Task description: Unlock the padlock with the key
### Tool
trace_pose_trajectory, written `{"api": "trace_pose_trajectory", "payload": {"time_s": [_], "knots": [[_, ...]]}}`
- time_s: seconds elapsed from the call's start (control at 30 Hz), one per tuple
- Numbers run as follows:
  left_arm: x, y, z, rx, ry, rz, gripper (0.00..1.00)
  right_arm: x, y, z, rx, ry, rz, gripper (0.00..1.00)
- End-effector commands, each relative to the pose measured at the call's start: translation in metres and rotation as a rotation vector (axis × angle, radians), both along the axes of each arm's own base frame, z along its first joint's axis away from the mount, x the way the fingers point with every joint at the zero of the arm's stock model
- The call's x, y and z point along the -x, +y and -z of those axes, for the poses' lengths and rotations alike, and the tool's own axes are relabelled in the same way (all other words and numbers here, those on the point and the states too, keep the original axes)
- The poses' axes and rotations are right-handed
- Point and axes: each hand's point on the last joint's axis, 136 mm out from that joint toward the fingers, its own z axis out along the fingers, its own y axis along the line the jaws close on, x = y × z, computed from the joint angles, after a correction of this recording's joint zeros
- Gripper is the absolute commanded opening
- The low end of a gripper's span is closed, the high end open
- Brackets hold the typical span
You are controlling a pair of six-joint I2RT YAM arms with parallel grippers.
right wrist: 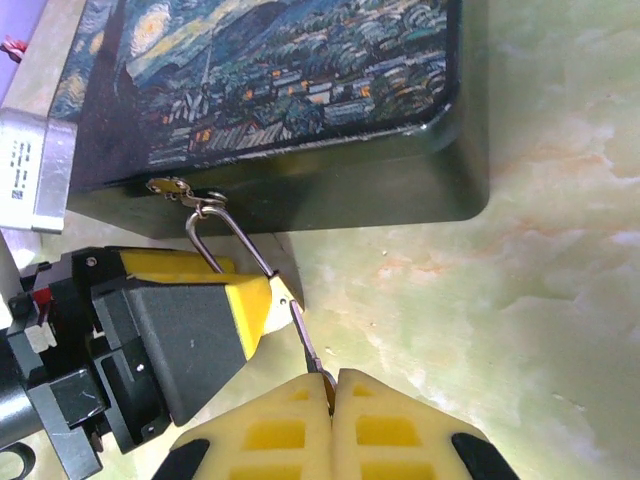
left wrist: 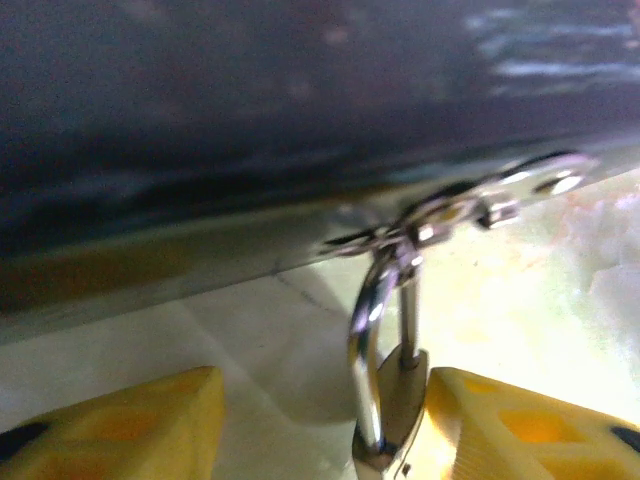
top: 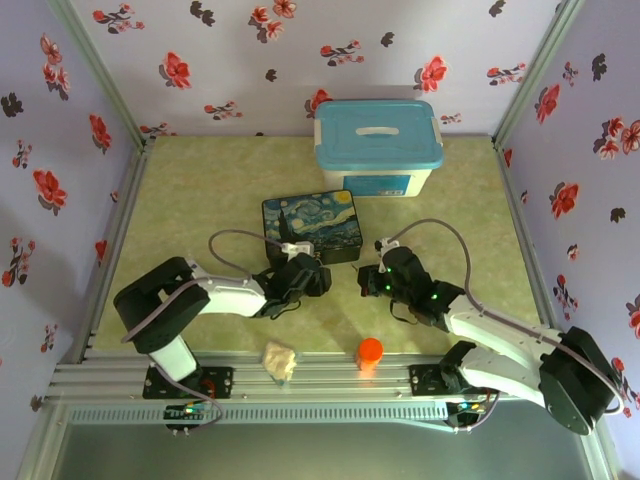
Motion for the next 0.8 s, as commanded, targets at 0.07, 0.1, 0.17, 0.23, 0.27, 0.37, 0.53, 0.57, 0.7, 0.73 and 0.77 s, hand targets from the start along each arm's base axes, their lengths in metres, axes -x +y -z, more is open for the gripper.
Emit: {"api": "trace_pose_trajectory", "payload": {"time_s": [0.07, 0.1, 0.17, 0.23, 0.27, 0.37, 0.53, 0.57, 0.7, 0.73, 0.77], "knots": [[-0.005, -0.007, 0.01, -0.001, -0.011, -0.033, 0.49, -0.001, -0.007, 0.013, 0.028, 0.014, 0.032, 0.0], [-0.003, -0.007, 0.013, -0.006, -0.005, -0.031, 0.47, -0.001, -0.007, 0.015, 0.028, 0.018, 0.032, 0.0], [-0.002, -0.008, 0.015, -0.006, -0.002, -0.033, 0.43, 0.0, -0.006, 0.018, 0.024, 0.028, 0.03, 0.0], [-0.002, -0.007, 0.015, -0.002, -0.004, -0.033, 0.34, 0.001, -0.004, 0.021, 0.018, 0.039, 0.028, 0.0], [-0.002, -0.008, 0.013, 0.002, -0.009, -0.031, 0.3, 0.002, -0.003, 0.023, 0.015, 0.046, 0.025, 0.0], [-0.003, -0.009, 0.006, 0.016, -0.011, -0.034, 0.26, 0.003, 0.002, 0.025, -0.012, 0.063, 0.021, 0.0], [0.0, -0.013, -0.01, 0.117, -0.007, -0.049, 0.16, 0.008, 0.013, 0.024, -0.088, 0.11, 0.013, 0.0], [0.001, -0.014, -0.013, 0.141, -0.004, -0.052, 0.15, 0.008, 0.014, 0.023, -0.104, 0.123, 0.024, 0.0], [0.002, -0.02, -0.029, 0.266, 0.017, -0.069, 0.14, 0.008, 0.02, 0.022, -0.173, 0.176, 0.057, 0.0], [0.002, -0.022, -0.032, 0.296, 0.021, -0.072, 0.14, 0.009, 0.023, 0.02, -0.194, 0.183, 0.052, 0.0], [0.002, -0.022, -0.034, 0.329, 0.03, -0.079, 0.12, 0.009, 0.026, 0.019, -0.216, 0.193, 0.046, 0.0]]}}
